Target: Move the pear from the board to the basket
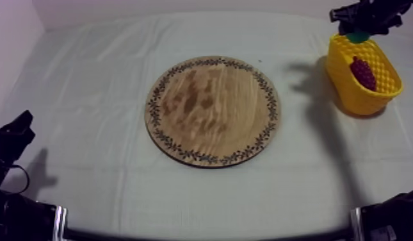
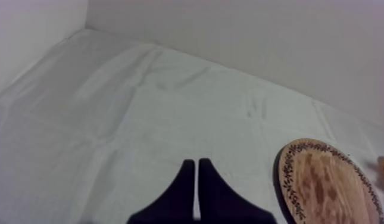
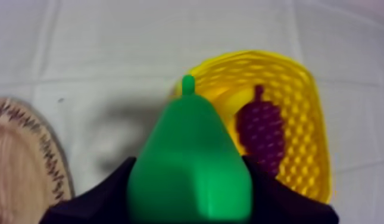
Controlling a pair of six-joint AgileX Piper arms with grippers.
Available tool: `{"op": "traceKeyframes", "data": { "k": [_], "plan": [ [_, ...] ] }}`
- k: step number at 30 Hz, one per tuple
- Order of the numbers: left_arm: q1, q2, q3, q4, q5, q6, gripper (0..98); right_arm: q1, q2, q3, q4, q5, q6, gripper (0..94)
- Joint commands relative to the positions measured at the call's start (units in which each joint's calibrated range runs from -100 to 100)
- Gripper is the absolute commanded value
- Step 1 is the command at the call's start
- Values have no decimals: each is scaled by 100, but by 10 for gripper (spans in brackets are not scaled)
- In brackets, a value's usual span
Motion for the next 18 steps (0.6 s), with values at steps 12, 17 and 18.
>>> {"op": "traceKeyframes", "data": {
  "k": [12, 17, 18],
  "plan": [
    [2, 0, 0, 2, -1, 1, 1, 629, 276, 912, 529, -1338, -202, 401],
    [2, 0, 0, 2, -1, 1, 1, 811, 409, 1198, 701, -1721, -332, 422],
    [2, 0, 0, 2, -1, 1, 1, 848, 438, 1238, 729, -1811, -353, 438]
  ]
}}
